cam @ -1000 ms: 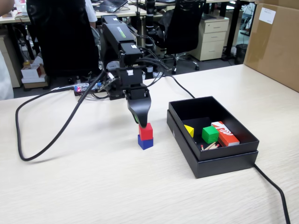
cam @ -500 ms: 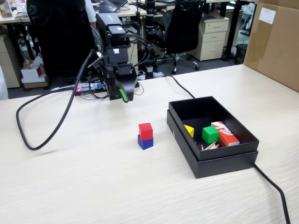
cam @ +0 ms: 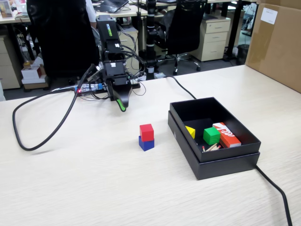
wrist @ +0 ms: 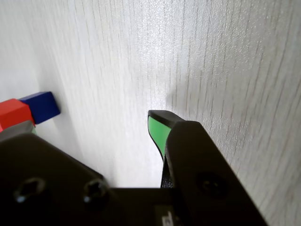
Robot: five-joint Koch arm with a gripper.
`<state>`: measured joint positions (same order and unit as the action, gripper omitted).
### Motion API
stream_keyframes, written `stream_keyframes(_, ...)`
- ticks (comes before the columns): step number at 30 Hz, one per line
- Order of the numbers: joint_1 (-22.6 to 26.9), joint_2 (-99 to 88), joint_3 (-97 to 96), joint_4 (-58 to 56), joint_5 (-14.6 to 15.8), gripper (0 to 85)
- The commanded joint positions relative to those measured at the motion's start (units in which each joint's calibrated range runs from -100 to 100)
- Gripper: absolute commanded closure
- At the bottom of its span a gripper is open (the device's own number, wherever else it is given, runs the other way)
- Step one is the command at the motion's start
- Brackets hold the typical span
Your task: Put the red cube on top of the blue cube
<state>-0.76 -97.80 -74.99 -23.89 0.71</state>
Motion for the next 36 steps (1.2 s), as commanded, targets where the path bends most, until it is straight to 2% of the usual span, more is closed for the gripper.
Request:
stream_keyframes(1,-0.2,-1.2,-0.8,8.8,0.1,38.0)
stream_keyframes(9,-0.2,-0.6,-15.9,27.0,0.2,38.2)
stream_keyframes(16,0.0,-0.7,-22.5,27.6,0.2,38.0)
stream_keyframes(36,-0.2,-0.7,-22.4,27.6,0.0,36.7)
